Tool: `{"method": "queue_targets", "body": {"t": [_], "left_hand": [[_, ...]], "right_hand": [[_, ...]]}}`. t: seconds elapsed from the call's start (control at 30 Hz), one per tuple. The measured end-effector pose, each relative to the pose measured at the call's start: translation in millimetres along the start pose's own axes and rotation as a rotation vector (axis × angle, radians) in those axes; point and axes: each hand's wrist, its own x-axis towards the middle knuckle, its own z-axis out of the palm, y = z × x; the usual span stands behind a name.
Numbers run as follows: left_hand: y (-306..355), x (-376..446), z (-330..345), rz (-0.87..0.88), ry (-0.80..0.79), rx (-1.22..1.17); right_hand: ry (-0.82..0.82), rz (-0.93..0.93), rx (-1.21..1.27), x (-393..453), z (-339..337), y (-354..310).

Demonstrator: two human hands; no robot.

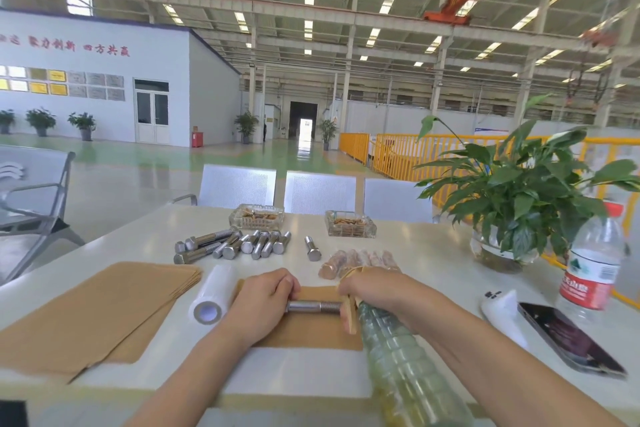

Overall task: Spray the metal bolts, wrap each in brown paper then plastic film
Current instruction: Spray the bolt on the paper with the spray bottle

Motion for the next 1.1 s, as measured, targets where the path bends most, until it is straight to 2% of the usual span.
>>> {"method": "queue_targets", "body": {"t": [0.1,0.27,0.5,0.63,0.73,0.83,0.93,1.03,1.1], "left_hand": [[-1.3,0.7,0.1,0.01,-0.016,0.029],[-2.3,1.0,0.4,0.023,-0.029,0.08],[-2.0,0.1,-0.5,0.034,-0.026,0.063],[-2.4,0.1,1.0,0.033,-0.018,0.03],[-3.9,1.9,1.8,0.019,-0.012,0.02],[-6.8,2.6,3.4,0.008,-0.01,0.005],[-9.7,3.1,6.2,0.004,-0.02,0.021],[-9.1,3.5,8.9,0.023,-0.013,0.061],[-10.0,4.8,10.7,0.024,-0.009,0.092]], "right_hand": [[0.025,0.038,0.058,-1.5,-2.3,4.3],[-0.033,0.055,0.13,-1.6,4.9,-5.1],[-0.077,-0.019,-0.028,6.9,16.1,-20.2],[0.03,0.018,0.041,13.1,17.5,-14.8],[0.047,0.005,-0.002,14.9,12.4,-13.0],[0.032,0.024,0.089,13.7,0.5,-5.4],[0.161,0.071,0.152,15.7,-18.9,6.9],[0.196,0.086,0.202,20.3,-41.2,21.1],[0.3,0.107,0.255,21.9,-57.6,31.0]]}}
